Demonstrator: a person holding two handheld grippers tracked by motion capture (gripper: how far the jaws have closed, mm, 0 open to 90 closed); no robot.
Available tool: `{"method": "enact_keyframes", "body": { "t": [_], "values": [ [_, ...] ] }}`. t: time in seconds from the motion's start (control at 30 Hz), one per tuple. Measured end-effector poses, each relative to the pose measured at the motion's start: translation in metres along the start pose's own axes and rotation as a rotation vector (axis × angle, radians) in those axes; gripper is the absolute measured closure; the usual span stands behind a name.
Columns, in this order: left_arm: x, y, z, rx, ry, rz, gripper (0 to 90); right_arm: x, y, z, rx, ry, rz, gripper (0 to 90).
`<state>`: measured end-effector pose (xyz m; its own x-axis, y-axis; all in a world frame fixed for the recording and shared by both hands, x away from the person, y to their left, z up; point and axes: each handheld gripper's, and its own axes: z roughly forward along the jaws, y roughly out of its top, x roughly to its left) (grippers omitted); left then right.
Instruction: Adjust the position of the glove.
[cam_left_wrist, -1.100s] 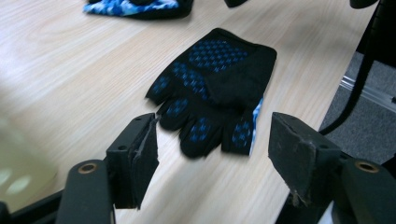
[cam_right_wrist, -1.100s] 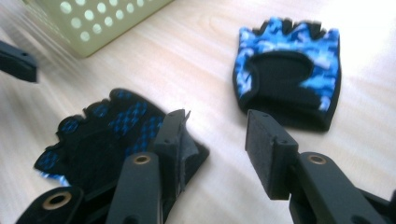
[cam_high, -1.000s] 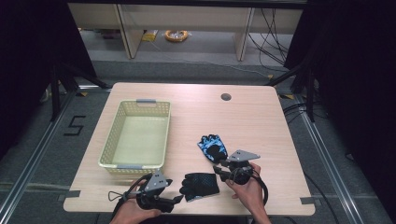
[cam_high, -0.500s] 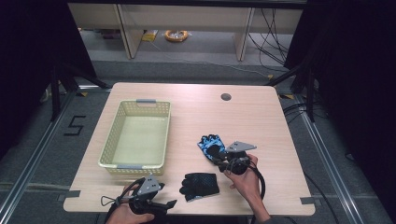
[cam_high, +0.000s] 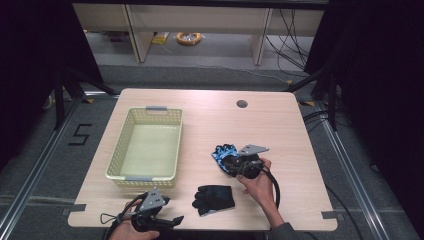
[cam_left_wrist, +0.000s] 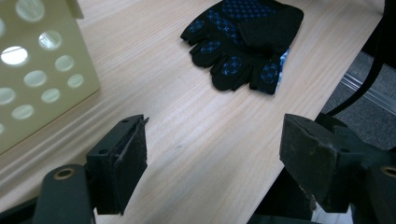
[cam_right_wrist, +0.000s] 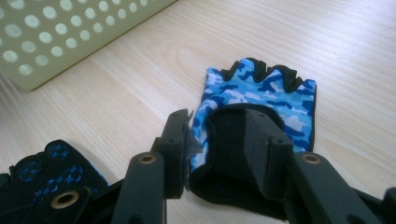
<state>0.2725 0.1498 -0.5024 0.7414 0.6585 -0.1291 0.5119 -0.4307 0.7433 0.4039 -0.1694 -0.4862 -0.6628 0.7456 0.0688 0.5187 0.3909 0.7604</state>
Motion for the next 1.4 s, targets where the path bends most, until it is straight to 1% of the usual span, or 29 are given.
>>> {"method": "enact_keyframes", "body": {
  "t": [0.03, 0.07, 0.2, 0.23, 0.3, 0.37, 0.4, 0.43, 0.53, 0.57, 0.63, 0.67, 0.7, 0.73, 0.8, 0.87, 0.9, 0.93, 0.97, 1.0, 1.03, 1.07, 1.1, 1.17, 1.2, 1.27, 1.3, 1.37, 1.4],
  "values": [
    [0.000, -0.001, 0.000, -0.008, -0.014, -0.006, 22.9, 0.000, 0.000, 0.000, 0.000, 0.000, 0.000, 61.9],
    [0.001, -0.001, -0.001, -0.001, -0.013, 0.011, 22.9, -0.001, 0.000, 0.002, -0.001, 0.001, -0.005, 62.0],
    [0.000, -0.003, 0.000, -0.002, -0.017, -0.001, 22.9, -0.001, 0.003, 0.006, 0.020, 0.000, 0.001, 62.3],
    [0.001, -0.003, 0.000, 0.010, -0.009, 0.009, 22.8, -0.003, 0.004, 0.008, 0.015, -0.005, -0.017, 62.4],
    [-0.001, -0.003, 0.002, 0.010, -0.022, -0.008, 22.8, -0.002, 0.007, 0.010, 0.028, -0.001, -0.001, 63.5],
    [0.000, -0.003, 0.002, 0.013, -0.012, 0.014, 22.8, -0.003, 0.008, 0.014, 0.035, -0.003, -0.021, 64.8],
    [0.000, -0.004, 0.002, 0.013, -0.018, 0.012, 22.8, -0.003, 0.008, 0.019, 0.051, 0.001, -0.009, 65.9],
    [-0.002, -0.004, 0.004, 0.003, -0.018, -0.020, 22.8, -0.003, 0.009, 0.020, 0.076, 0.004, 0.007, 65.9],
    [-0.002, -0.004, 0.004, 0.003, -0.017, -0.023, 22.8, -0.004, 0.007, 0.025, 0.072, -0.002, -0.005, 66.1],
    [-0.002, -0.004, 0.004, 0.003, -0.017, -0.020, 22.8, -0.004, 0.007, 0.028, 0.095, 0.006, -0.003, 67.2],
    [-0.001, -0.004, 0.004, 0.004, -0.018, -0.019, 22.8, -0.003, 0.006, 0.031, 0.077, -0.001, -0.006, 67.7],
    [-0.001, -0.004, 0.004, 0.005, -0.015, -0.012, 22.8, -0.003, 0.007, 0.031, 0.098, 0.000, -0.020, 68.8],
    [0.000, -0.004, 0.003, 0.012, -0.015, 0.013, 22.8, -0.003, 0.006, 0.032, 0.106, -0.005, -0.026, 70.5],
    [0.000, -0.004, 0.003, 0.014, -0.014, 0.016, 22.8, -0.003, 0.005, 0.034, 0.091, -0.019, -0.023, 73.9],
    [0.000, -0.004, 0.003, 0.017, -0.012, 0.018, 22.8, -0.003, 0.005, 0.034, 0.096, -0.022, -0.020, 74.5],
    [0.000, -0.005, 0.005, 0.015, -0.005, -0.002, 22.8, -0.005, 0.005, 0.033, 0.112, -0.016, -0.022, 75.0],
    [-0.001, -0.005, 0.005, 0.009, -0.013, -0.014, 22.8, -0.005, 0.004, 0.034, 0.098, -0.023, -0.025, 76.0],
    [-0.001, -0.005, 0.005, 0.009, -0.013, -0.014, 22.9, -0.005, 0.005, 0.033, 0.122, -0.023, -0.032, 77.0],
    [0.000, -0.005, 0.005, 0.010, -0.011, 0.005, 22.9, -0.005, 0.005, 0.033, 0.122, -0.023, -0.032, 77.0],
    [0.000, -0.005, 0.006, 0.010, -0.011, 0.010, 23.0, -0.003, 0.003, 0.036, 0.093, -0.040, -0.035, 81.1],
    [0.000, -0.005, 0.006, 0.016, -0.013, 0.011, 23.1, -0.004, 0.003, 0.036, 0.088, -0.034, -0.047, 83.4],
    [0.000, -0.005, 0.006, 0.016, -0.013, 0.011, 23.2, -0.004, 0.003, 0.036, 0.088, -0.034, -0.047, 83.4],
    [0.001, -0.005, 0.005, 0.032, -0.003, 0.029, 23.2, -0.003, 0.003, 0.035, 0.112, -0.023, -0.037, 85.7],
    [0.001, -0.005, 0.005, 0.030, -0.007, 0.028, 23.4, -0.003, 0.004, 0.035, 0.114, -0.018, -0.034, 87.0],
    [0.000, -0.005, 0.006, 0.018, -0.013, 0.014, 23.6, -0.003, 0.002, 0.036, 0.092, -0.018, -0.020, 87.7],
    [0.002, -0.005, 0.005, 0.030, -0.003, 0.027, 23.7, -0.006, 0.003, 0.034, 0.103, -0.006, -0.021, 88.3],
    [0.000, -0.006, 0.006, 0.023, -0.010, -0.003, 23.7, -0.007, 0.001, 0.035, 0.068, -0.008, -0.014, 88.5],
    [0.001, -0.006, 0.006, 0.022, -0.004, 0.000, 23.7, -0.008, 0.003, 0.032, 0.087, 0.004, -0.016, 88.6],
    [0.002, -0.005, 0.004, 0.025, -0.010, 0.024, 23.8, -0.009, 0.004, 0.029, 0.071, 0.016, -0.003, 88.7]
  ]
}}
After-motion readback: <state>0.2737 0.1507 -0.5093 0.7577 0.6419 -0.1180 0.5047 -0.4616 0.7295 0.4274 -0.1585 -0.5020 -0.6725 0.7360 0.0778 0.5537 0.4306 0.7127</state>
